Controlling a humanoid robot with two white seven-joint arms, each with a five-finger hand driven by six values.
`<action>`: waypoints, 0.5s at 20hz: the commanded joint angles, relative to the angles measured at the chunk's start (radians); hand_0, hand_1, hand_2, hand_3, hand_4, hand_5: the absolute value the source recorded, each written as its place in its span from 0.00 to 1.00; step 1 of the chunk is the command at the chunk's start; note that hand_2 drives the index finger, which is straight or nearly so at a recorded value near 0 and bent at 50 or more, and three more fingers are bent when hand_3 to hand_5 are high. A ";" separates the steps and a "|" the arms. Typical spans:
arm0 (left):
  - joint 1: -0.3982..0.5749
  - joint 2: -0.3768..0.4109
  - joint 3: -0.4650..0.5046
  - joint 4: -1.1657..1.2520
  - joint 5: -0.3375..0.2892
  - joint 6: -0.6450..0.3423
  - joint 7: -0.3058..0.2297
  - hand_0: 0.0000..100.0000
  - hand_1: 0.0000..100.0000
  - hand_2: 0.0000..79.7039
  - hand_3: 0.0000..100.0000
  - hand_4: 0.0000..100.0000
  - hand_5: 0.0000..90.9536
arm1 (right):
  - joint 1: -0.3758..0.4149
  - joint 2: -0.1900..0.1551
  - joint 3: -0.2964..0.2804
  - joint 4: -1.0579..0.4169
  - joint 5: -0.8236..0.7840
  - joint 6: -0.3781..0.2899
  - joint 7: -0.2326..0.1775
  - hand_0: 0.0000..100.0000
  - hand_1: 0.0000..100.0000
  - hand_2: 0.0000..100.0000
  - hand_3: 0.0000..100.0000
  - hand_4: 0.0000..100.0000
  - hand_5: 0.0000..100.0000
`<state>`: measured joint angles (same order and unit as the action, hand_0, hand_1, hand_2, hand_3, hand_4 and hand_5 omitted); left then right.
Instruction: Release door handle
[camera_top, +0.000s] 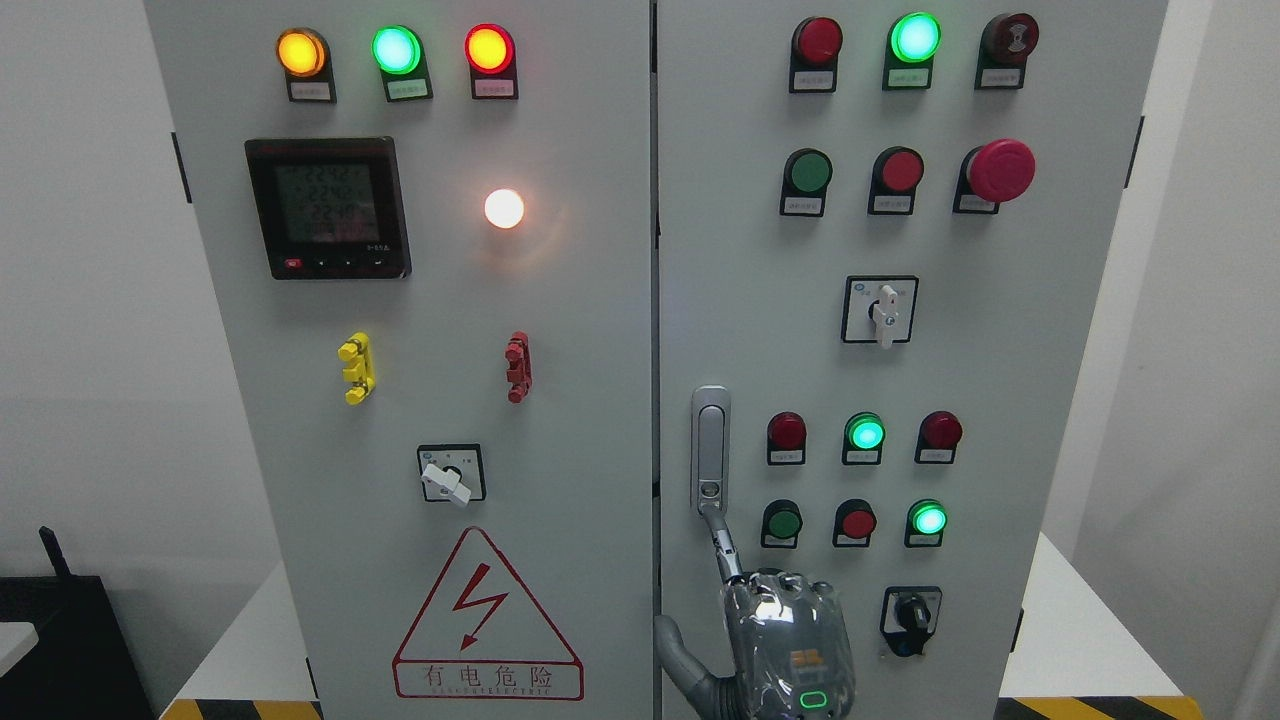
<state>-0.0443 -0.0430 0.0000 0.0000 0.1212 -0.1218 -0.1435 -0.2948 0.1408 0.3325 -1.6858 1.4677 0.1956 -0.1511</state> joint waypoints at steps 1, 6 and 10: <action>0.000 0.000 0.011 0.017 0.000 0.001 0.001 0.12 0.39 0.00 0.00 0.00 0.00 | -0.003 0.000 -0.006 0.005 -0.003 0.002 0.001 0.31 0.24 0.00 1.00 0.94 0.99; 0.000 0.000 0.011 0.017 0.000 0.001 0.001 0.12 0.39 0.00 0.00 0.00 0.00 | -0.001 0.002 -0.004 0.006 -0.004 0.018 0.002 0.31 0.24 0.00 1.00 0.94 0.99; 0.000 0.000 0.011 0.017 0.000 0.001 0.001 0.12 0.39 0.00 0.00 0.00 0.00 | 0.002 0.002 0.003 0.006 -0.004 0.018 0.021 0.31 0.24 0.00 1.00 0.94 0.99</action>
<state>-0.0444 -0.0430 0.0000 0.0000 0.1212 -0.1218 -0.1435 -0.2963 0.1417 0.3310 -1.6830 1.4650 0.2109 -0.1440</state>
